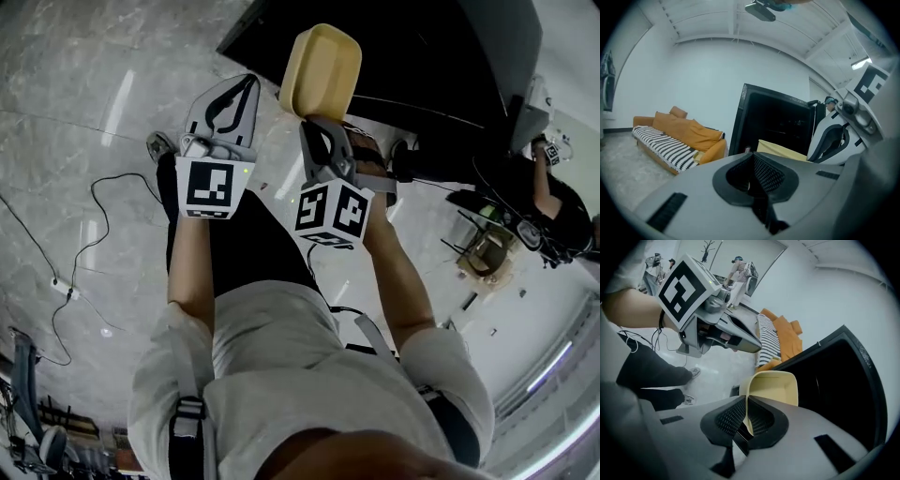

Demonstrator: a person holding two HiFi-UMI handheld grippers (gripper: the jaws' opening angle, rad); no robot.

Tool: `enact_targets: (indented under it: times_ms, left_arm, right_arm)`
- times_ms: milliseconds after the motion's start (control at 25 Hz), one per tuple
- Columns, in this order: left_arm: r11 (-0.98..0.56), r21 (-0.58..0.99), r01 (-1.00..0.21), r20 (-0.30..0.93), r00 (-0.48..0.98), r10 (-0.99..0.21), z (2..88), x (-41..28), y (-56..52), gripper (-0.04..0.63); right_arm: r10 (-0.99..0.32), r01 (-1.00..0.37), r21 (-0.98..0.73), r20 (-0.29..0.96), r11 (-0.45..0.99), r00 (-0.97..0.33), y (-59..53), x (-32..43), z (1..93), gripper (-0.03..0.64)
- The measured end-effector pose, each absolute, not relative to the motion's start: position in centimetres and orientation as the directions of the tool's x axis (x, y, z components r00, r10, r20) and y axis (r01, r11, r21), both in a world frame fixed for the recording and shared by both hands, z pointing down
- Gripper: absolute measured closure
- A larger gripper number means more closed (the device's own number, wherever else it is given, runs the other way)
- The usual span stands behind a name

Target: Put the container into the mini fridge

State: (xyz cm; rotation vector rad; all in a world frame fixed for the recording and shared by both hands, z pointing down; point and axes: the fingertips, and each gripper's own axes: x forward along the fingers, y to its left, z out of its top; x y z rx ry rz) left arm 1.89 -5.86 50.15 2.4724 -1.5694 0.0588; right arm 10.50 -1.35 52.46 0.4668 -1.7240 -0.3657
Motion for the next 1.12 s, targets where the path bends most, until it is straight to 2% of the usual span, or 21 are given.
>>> enact_targets:
  times_ms: [280, 480, 720, 840, 1000, 1120]
  left_arm:
    - [-0.383, 0.136, -0.914, 0.181, 0.403, -0.897, 56.2, 2.7, -6.8, 0.583]
    - [-0.335, 0.196, -0.922, 0.235, 0.376, -0.896, 60.1, 4.5, -8.4, 0.583]
    - [-0.361, 0.214, -0.908, 0.239, 0.407, -0.882, 62.7, 5.7, -9.1, 0.583]
    - [-0.333, 0.235, -0.913, 0.280, 0.392, -0.876, 64.8, 6.3, -9.1, 0.583]
    - [-0.319, 0.264, -0.910, 0.250, 0.383, -0.889, 65.0, 6.1, -12.1, 0.583]
    - [-0.292, 0.282, -0.914, 0.273, 0.368, -0.889, 66.5, 6.3, -13.2, 0.583]
  right_arm:
    - [-0.507, -0.167, 0.486, 0.853, 0.858, -0.121, -4.2, 11.3, 56.9, 0.572]
    - [-0.501, -0.192, 0.478, 0.860, 0.857, -0.100, -7.3, 12.8, 58.9, 0.572]
    - [-0.492, -0.181, 0.473, 0.867, 0.862, -0.077, -9.4, 13.9, 62.7, 0.572]
    - [-0.476, -0.186, 0.456, 0.876, 0.870, -0.078, -10.8, 14.4, 64.1, 0.572]
    - [-0.484, -0.172, 0.467, 0.872, 0.867, -0.073, -13.4, 14.0, 65.2, 0.572]
    - [-0.487, -0.161, 0.472, 0.871, 0.867, -0.068, -14.7, 13.8, 66.0, 0.572]
